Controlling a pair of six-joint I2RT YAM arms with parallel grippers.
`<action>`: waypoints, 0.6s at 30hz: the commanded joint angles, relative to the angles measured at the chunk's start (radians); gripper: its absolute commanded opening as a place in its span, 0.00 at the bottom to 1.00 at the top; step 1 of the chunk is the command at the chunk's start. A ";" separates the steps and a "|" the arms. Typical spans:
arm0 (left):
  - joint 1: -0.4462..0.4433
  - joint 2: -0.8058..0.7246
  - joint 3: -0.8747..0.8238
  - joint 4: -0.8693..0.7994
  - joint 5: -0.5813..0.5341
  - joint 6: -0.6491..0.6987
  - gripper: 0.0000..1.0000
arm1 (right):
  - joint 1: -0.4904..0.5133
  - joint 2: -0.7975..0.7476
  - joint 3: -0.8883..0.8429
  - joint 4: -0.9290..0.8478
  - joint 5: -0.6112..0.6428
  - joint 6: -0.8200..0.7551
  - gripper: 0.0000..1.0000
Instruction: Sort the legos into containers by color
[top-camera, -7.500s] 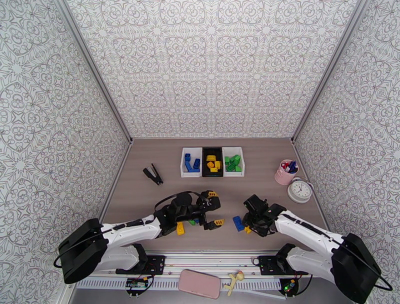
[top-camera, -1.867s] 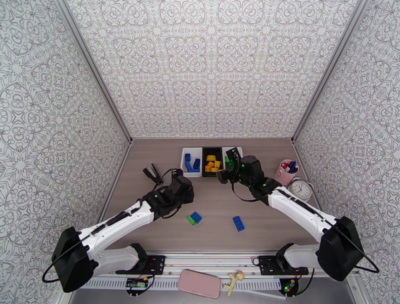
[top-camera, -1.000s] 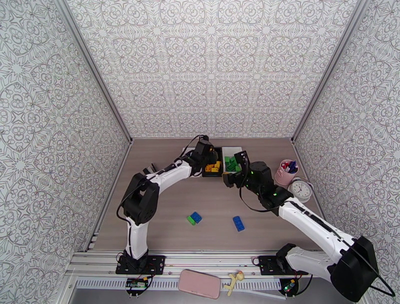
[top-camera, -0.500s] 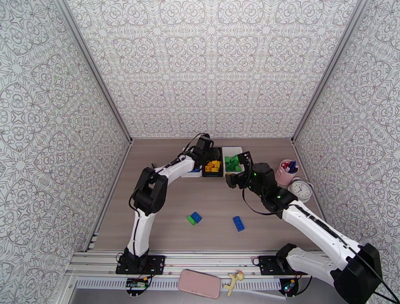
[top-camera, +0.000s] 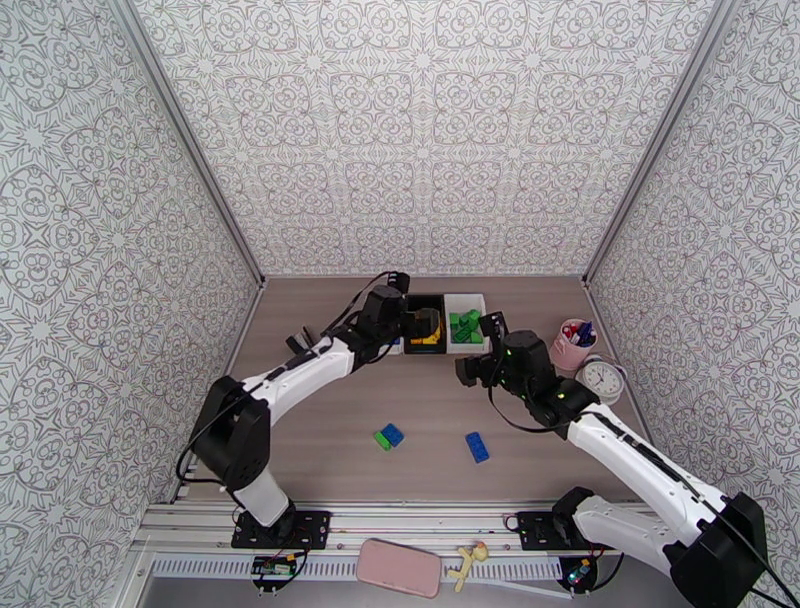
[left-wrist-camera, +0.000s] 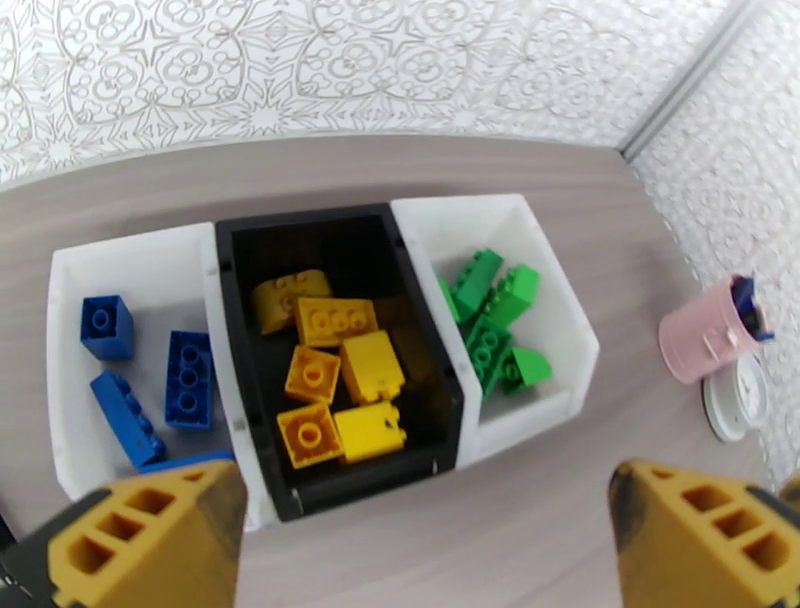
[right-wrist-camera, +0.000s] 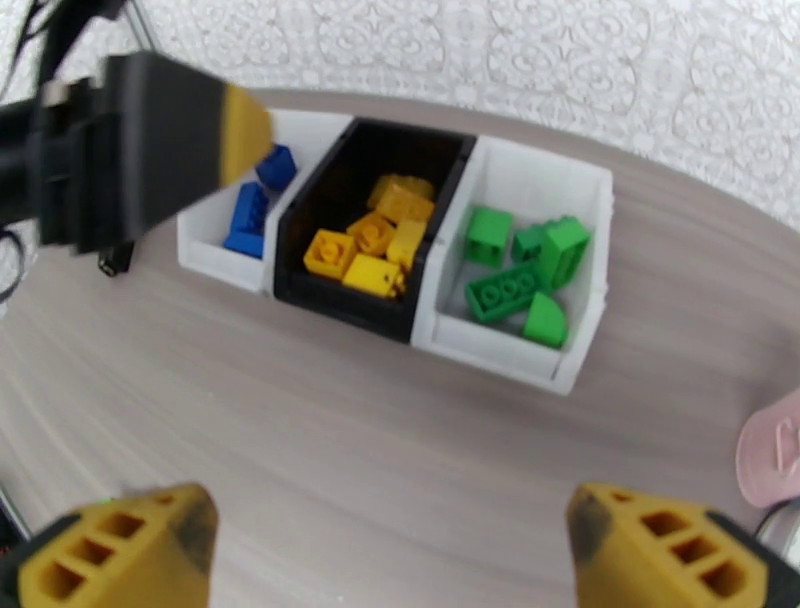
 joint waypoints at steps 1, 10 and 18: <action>-0.006 -0.097 -0.118 0.037 0.065 0.096 1.00 | 0.015 -0.025 -0.025 -0.122 0.024 0.058 0.96; -0.051 -0.360 -0.401 0.100 0.174 0.271 1.00 | 0.128 -0.014 -0.085 -0.268 0.035 0.200 0.96; -0.076 -0.539 -0.512 0.022 0.301 0.427 1.00 | 0.194 0.052 -0.132 -0.338 -0.002 0.286 0.97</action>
